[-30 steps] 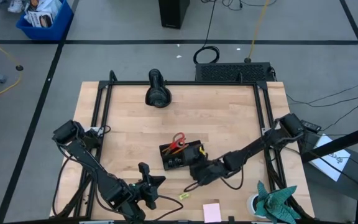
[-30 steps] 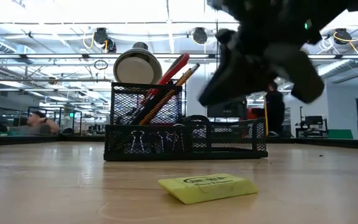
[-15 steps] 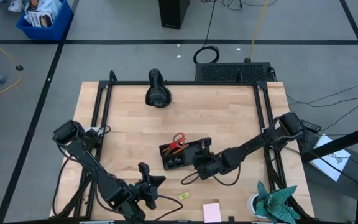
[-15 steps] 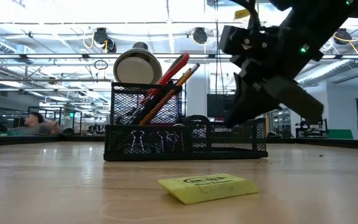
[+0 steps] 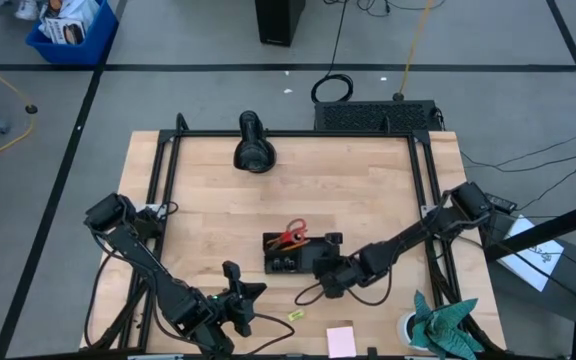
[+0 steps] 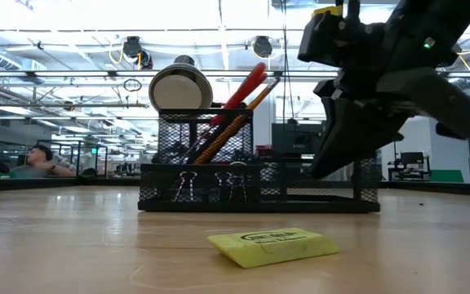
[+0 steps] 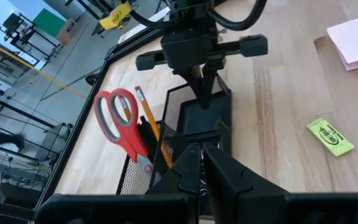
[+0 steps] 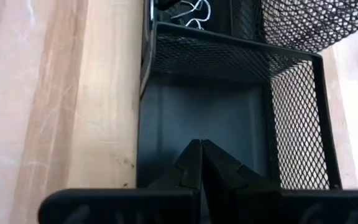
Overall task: Pick and place office supplies into organizer
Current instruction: Put the yellow eraser into the desk organizer
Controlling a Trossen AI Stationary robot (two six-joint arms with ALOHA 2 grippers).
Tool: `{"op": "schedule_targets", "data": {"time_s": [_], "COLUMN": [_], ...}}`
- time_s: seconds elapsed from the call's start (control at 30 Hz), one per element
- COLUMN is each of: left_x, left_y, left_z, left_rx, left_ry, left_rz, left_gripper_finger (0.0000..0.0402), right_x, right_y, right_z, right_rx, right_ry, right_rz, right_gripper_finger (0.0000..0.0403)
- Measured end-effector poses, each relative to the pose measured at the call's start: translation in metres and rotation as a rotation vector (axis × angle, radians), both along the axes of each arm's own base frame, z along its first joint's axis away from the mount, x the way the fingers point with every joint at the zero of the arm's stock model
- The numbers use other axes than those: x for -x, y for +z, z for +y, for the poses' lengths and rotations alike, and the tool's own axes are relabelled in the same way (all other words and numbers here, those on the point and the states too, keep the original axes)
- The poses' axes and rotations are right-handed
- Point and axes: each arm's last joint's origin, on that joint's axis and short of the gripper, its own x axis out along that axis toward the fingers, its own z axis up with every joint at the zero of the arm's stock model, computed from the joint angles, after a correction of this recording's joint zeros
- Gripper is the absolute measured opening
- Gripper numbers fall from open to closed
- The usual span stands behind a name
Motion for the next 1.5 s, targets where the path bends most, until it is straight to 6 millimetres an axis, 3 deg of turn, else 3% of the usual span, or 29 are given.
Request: {"op": "schedule_targets", "data": {"time_s": [0.33, 0.6, 0.73, 0.87, 1.03, 1.17, 1.5], "left_x": [0.000, 0.000, 0.000, 0.000, -0.002, -0.009, -0.020], "left_y": [0.000, 0.000, 0.000, 0.000, 0.000, 0.000, -0.011], "left_z": [0.000, 0.000, 0.000, 0.000, 0.002, 0.009, 0.014], "left_rx": [0.009, 0.009, 0.009, 0.009, 0.027, 0.100, 0.287], "left_ry": [0.005, 0.005, 0.006, 0.005, 0.025, 0.091, 0.072], "left_rz": [-0.005, -0.004, -0.005, -0.005, -0.015, -0.049, -0.030], "left_gripper_finger": [0.0026, 0.0026, 0.0026, 0.0026, 0.0026, 0.0026, 0.0026], "right_x": [0.001, 0.003, 0.011, 0.025, 0.041, 0.051, 0.085], "right_y": [0.009, 0.051, 0.075, 0.087, 0.083, 0.068, 0.049], "right_z": [0.001, 0.011, 0.024, 0.031, 0.036, 0.033, -0.002], "right_rx": [0.066, 0.032, 0.028, 0.011, -0.043, -0.048, -0.169], "right_ry": [-0.015, 0.076, 0.180, 0.242, 0.272, 0.304, 0.275], "right_rz": [-0.059, -0.262, -0.376, -0.451, -0.538, -0.612, -0.750], "right_gripper_finger": [0.0000, 0.0000, 0.0000, 0.0000, 0.0000, 0.0000, 0.0000]}}
